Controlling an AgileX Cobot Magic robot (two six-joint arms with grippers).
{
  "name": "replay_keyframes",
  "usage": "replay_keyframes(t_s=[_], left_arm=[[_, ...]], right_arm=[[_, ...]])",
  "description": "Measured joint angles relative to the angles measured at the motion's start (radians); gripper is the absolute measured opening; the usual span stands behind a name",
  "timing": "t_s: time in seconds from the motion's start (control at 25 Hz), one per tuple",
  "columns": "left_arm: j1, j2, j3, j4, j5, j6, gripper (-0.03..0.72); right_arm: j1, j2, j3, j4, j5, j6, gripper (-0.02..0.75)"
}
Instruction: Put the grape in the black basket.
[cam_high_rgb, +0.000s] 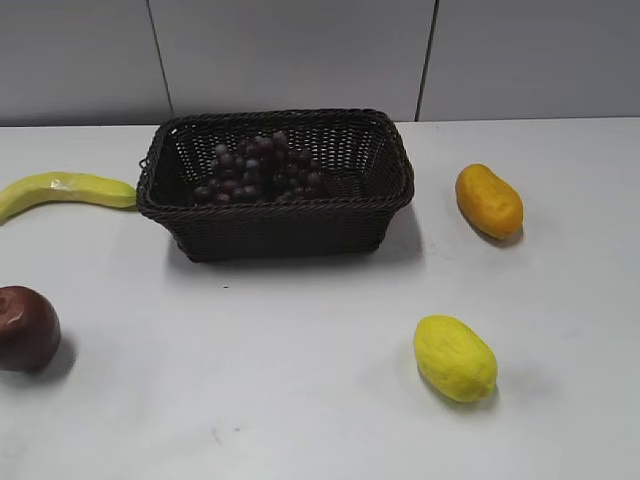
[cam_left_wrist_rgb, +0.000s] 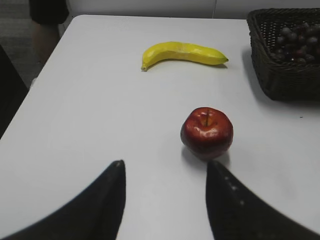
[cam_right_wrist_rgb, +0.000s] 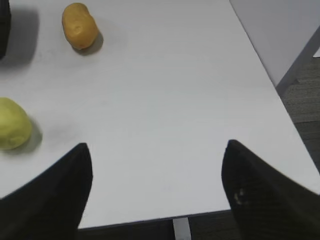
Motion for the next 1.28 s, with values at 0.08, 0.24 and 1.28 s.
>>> replay_keyframes(t_s=[0.08,0.24,1.28], left_arm=[[0.0,0.0,0.0,0.0,0.0,0.0,0.489],[0.0,0.0,0.0,0.0,0.0,0.0,0.489],[0.0,0.0,0.0,0.0,0.0,0.0,0.489]], right_arm=[[0.0,-0.001,0.008,0.03,-0.005,-0.024,0.593],[0.0,-0.004,0.032,0.075,-0.046,-0.051,0.585],[0.0,-0.005,0.034,0.082,-0.063,-0.057,0.583]])
